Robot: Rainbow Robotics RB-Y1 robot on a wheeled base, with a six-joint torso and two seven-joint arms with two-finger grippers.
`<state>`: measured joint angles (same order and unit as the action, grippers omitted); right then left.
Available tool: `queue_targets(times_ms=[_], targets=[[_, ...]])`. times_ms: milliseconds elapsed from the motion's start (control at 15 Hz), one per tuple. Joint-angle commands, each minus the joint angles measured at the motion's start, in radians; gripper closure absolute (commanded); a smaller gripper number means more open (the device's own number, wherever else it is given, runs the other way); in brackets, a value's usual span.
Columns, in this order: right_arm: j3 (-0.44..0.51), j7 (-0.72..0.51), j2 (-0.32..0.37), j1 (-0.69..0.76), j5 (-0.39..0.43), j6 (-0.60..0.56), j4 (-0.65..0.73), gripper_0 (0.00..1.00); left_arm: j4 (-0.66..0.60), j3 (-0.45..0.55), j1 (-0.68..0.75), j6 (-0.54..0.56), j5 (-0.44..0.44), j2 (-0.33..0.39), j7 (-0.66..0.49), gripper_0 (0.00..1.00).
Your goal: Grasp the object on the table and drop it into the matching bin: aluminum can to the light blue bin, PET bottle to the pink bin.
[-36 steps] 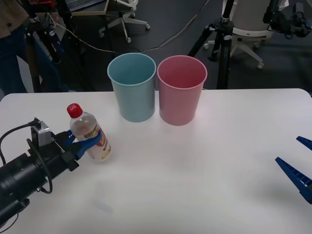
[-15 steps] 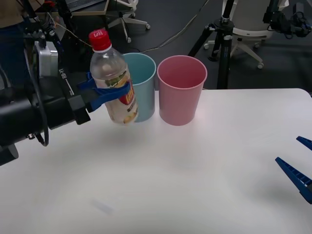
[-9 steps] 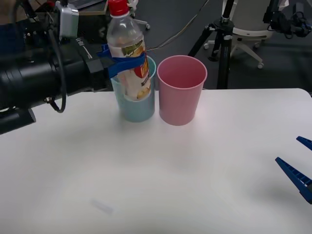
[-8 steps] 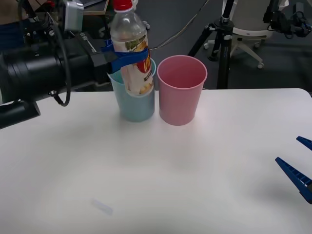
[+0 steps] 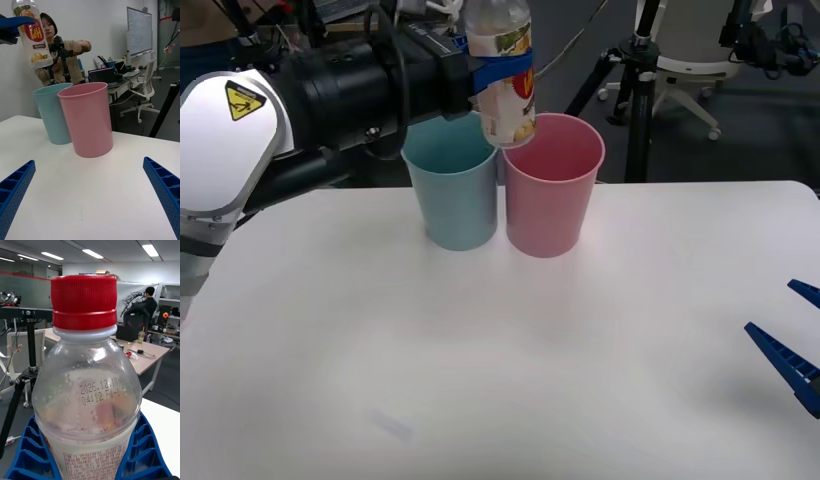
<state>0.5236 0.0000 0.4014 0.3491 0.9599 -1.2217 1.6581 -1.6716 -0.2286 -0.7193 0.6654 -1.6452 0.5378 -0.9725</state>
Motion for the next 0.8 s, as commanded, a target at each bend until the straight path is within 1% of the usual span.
queue_targets(times_ms=[67,267,533,667,800], targets=[[0.0,0.0,0.0,0.0,0.0,0.0,0.0,0.0,0.079,0.002,-0.042,0.0,-0.079,-0.081,-0.002,0.95],[0.0,0.0,0.0,0.0,0.0,0.0,0.0,0.0,0.167,0.0,-0.089,0.0,-0.128,-0.157,-0.002,0.95],[0.0,0.0,0.0,0.0,0.0,0.0,0.0,0.0,0.22,0.002,-0.104,-0.015,-0.265,-0.262,-0.026,0.95],[0.0,0.0,0.0,0.0,0.0,0.0,0.0,0.0,0.234,0.002,-0.104,-0.016,-0.292,-0.285,-0.037,0.95],[0.0,0.0,0.0,0.0,0.0,0.0,0.0,0.0,0.265,0.0,-0.112,-0.041,-0.326,-0.311,-0.04,0.95]])
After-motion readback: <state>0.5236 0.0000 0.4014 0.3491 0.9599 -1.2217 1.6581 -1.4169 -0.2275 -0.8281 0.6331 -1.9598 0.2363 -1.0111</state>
